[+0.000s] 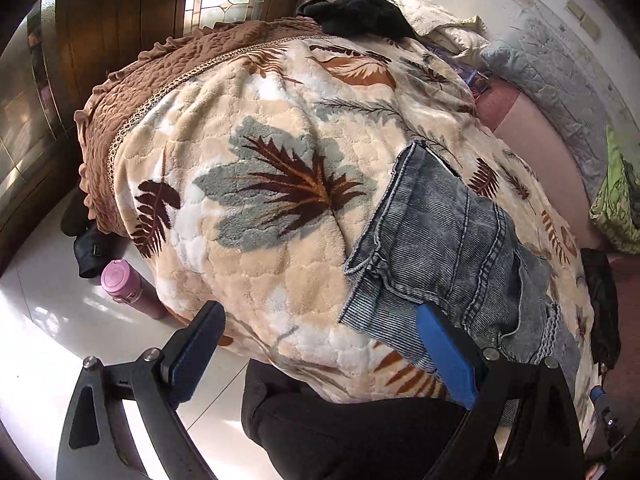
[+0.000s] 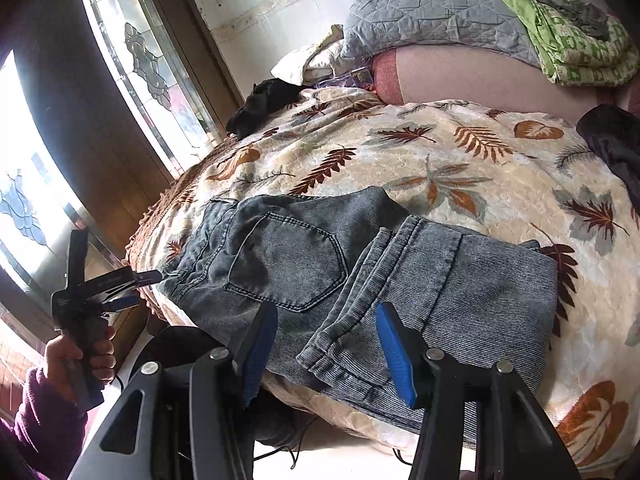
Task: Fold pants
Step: 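Press the folded leg edge flat with the left gripper, then grasp the grey jeans edge with the left gripper while the right gripper grasps beside it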
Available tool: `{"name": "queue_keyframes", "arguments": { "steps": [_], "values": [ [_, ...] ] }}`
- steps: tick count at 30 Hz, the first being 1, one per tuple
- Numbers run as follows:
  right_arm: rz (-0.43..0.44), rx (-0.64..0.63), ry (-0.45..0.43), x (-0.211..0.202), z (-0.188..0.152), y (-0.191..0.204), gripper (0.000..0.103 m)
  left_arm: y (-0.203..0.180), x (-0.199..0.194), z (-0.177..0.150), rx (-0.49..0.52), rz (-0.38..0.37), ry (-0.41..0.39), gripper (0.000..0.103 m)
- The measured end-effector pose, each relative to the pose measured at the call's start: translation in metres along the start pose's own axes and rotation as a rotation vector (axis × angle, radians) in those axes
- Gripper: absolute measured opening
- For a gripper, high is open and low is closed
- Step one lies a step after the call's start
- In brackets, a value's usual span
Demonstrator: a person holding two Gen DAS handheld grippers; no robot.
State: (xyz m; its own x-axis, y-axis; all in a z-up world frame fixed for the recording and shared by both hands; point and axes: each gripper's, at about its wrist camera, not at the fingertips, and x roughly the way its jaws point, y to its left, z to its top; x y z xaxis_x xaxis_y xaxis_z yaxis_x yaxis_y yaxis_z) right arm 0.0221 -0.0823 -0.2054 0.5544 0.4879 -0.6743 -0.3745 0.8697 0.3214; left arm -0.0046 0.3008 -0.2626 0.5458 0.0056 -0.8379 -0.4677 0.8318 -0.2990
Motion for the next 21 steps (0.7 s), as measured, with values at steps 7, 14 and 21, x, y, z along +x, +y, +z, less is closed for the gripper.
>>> {"name": "queue_keyframes", "arguments": {
  "steps": [7, 14, 21],
  "values": [
    [-0.001, 0.005, 0.009, 0.003, -0.004, -0.003, 0.055, -0.019, 0.042, 0.011, -0.012, -0.074, 0.063, 0.096],
    [-0.021, 0.032, 0.002, 0.0, -0.005, -0.013, 0.055, -0.034, 0.06, 0.021, -0.008, -0.107, 0.08, 0.088],
    [-0.03, 0.065, -0.01, -0.004, -0.006, -0.024, 0.055, -0.046, 0.055, 0.034, 0.057, -0.144, 0.038, 0.025]
  ]
}}
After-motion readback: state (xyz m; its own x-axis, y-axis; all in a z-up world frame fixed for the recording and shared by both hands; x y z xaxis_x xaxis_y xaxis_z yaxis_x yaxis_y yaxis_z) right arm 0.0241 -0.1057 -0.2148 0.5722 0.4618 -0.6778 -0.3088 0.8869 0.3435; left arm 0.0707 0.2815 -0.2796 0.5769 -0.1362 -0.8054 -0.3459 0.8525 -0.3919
